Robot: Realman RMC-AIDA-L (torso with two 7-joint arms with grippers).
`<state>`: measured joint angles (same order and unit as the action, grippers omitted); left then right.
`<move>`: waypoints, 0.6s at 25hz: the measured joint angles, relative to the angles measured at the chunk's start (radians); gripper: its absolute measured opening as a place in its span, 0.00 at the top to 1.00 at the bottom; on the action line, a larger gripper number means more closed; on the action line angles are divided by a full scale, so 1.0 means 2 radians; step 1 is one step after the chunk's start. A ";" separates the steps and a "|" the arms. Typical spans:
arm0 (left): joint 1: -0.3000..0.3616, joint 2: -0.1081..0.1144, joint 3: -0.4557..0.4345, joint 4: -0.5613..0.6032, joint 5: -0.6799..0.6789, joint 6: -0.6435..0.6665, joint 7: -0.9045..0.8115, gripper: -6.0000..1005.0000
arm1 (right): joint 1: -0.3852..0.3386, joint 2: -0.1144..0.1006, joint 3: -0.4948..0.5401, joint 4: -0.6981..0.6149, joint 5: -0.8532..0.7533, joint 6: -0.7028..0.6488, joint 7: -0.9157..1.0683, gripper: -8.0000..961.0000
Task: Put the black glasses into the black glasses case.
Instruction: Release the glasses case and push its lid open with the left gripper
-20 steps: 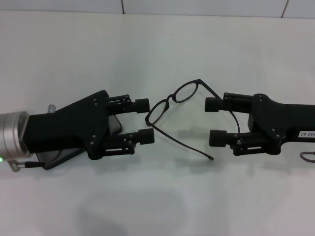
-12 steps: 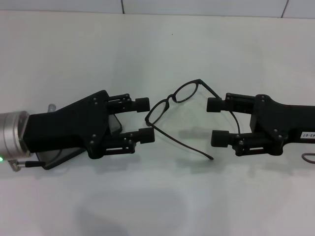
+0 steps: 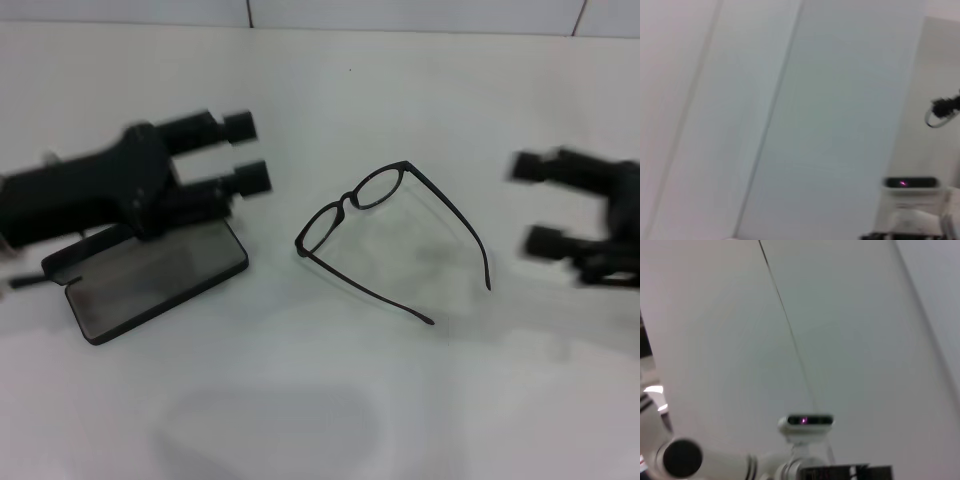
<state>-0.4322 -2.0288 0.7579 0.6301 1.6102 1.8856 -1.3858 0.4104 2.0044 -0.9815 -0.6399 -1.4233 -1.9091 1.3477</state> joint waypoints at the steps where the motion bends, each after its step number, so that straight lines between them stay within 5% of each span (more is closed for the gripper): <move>1: 0.008 -0.005 -0.002 0.037 0.001 -0.004 -0.015 0.28 | -0.012 0.000 0.025 -0.006 0.000 -0.012 -0.007 0.12; 5: 0.038 -0.030 0.009 0.212 0.045 -0.056 -0.094 0.28 | -0.047 0.002 0.105 -0.011 0.000 -0.042 -0.021 0.12; 7: 0.044 -0.031 0.039 0.304 0.091 -0.091 -0.158 0.28 | -0.057 0.001 0.131 -0.006 0.000 -0.053 -0.023 0.12; 15: 0.026 -0.030 0.103 0.484 0.284 -0.121 -0.306 0.28 | -0.057 0.002 0.140 0.010 -0.002 -0.050 -0.023 0.12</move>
<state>-0.3811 -2.0892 0.9636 1.5983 2.1782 1.6427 -1.9983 0.2967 2.0087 -0.7024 -0.6193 -1.4281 -2.0100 1.3010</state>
